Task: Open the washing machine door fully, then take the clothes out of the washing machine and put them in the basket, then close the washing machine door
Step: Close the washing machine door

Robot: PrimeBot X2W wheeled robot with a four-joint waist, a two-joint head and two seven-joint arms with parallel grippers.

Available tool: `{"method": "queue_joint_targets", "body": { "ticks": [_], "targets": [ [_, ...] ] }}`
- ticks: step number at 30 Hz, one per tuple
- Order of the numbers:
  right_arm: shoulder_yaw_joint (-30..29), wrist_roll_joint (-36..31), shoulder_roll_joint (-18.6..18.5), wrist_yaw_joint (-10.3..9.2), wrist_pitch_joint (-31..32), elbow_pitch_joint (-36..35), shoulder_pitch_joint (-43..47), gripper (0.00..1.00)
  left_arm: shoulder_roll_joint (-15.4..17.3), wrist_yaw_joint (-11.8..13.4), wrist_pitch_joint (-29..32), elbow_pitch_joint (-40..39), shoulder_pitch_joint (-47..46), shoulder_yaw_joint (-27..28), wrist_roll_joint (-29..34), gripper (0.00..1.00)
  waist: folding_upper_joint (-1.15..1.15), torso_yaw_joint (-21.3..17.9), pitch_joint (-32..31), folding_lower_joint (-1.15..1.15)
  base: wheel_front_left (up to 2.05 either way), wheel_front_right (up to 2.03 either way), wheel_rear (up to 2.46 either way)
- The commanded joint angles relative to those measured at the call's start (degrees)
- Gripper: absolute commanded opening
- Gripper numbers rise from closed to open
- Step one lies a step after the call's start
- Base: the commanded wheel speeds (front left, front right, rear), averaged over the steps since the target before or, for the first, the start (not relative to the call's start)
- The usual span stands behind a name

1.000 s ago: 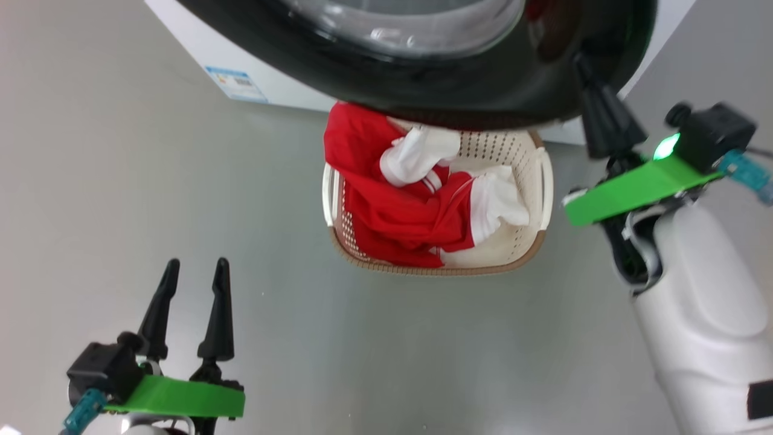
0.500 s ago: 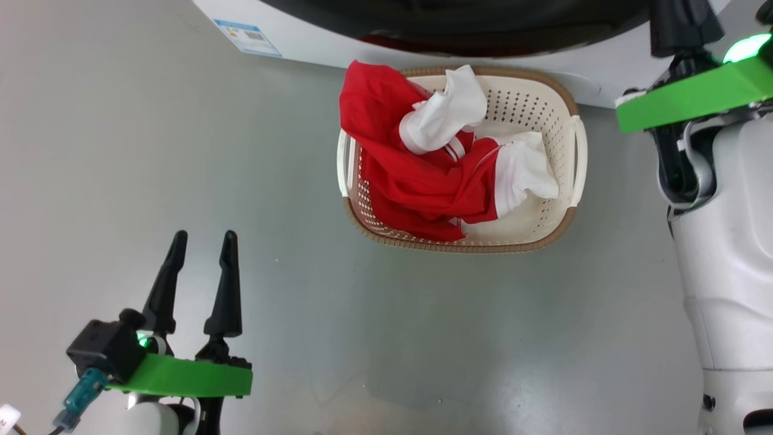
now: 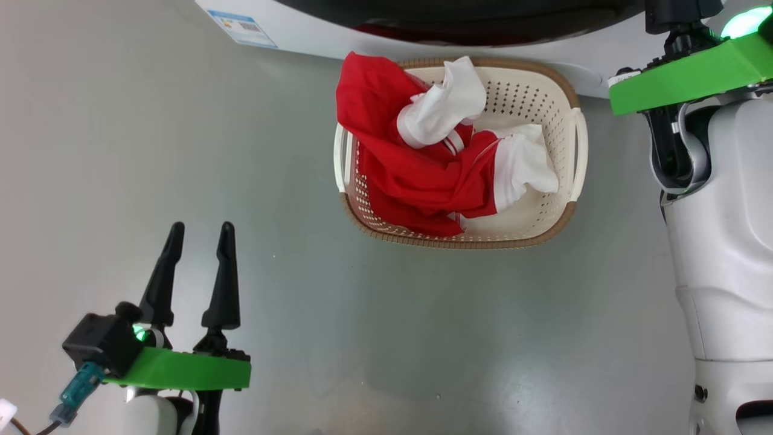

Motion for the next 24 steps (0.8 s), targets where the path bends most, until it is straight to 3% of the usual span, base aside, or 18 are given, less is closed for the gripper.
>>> {"method": "queue_joint_targets", "body": {
  "ticks": [1, 5, 7, 8, 9, 10, 11, 24],
  "targets": [
    [1.40, -0.56, 0.97, 0.01, -0.26, -1.37, 0.96, 0.00, 1.15, -0.17, -0.46, -0.85, -0.33, 2.11, 0.10, 1.00, 0.00, -0.38, -0.81, 0.00, 0.00, 0.00, 0.00],
    [3.43, -0.36, 0.97, 0.01, -0.26, -0.90, 4.65, 0.00, 1.15, -0.17, -0.46, -0.16, 0.34, 2.50, 0.57, 1.00, 0.00, -1.22, -2.74, 0.00, 0.00, 0.00, 0.00],
    [4.39, -0.27, 1.00, 0.01, -0.26, -0.80, 6.76, 0.29, 1.15, -0.17, -0.46, 0.25, 0.70, 2.70, 0.96, 1.00, 0.00, -1.79, -3.90, 0.00, 0.00, 0.00, 0.00],
    [4.83, -0.20, 1.02, 0.01, -0.26, -0.76, 7.78, 0.38, 1.15, -0.17, -0.46, 0.46, 0.89, 2.82, 1.17, 1.00, 0.00, -2.09, -4.50, 0.00, 0.00, 0.00, 0.00],
    [5.18, -0.11, 1.01, 0.01, -0.26, -0.75, 8.80, 0.59, 1.16, -0.17, -0.46, 0.65, 1.06, 2.95, 1.35, 1.00, 0.00, -2.40, -5.12, 0.00, 0.00, 0.00, 0.00],
    [5.48, 0.04, 0.88, 0.01, -0.26, -0.65, 9.76, 0.89, 1.26, -0.17, -0.46, 0.82, 1.25, 3.08, 1.49, 1.00, 0.00, -2.72, -5.77, 0.00, 0.00, 0.00, 0.00],
    [5.67, 0.23, 0.82, 0.01, -0.26, -0.62, 10.72, 1.00, 1.41, -0.17, -0.46, 0.99, 1.47, 3.20, 1.61, 1.00, 0.00, -3.07, -6.45, 0.00, 0.00, 0.00, 0.00],
    [6.05, 1.65, -0.29, 0.01, -0.26, -1.34, 24.90, 1.00, 4.29, -0.17, -0.46, 3.37, 5.53, 3.88, 2.56, 1.00, 0.00, -7.92, -15.26, 0.00, 0.00, 0.00, 0.00]
  ]
}}
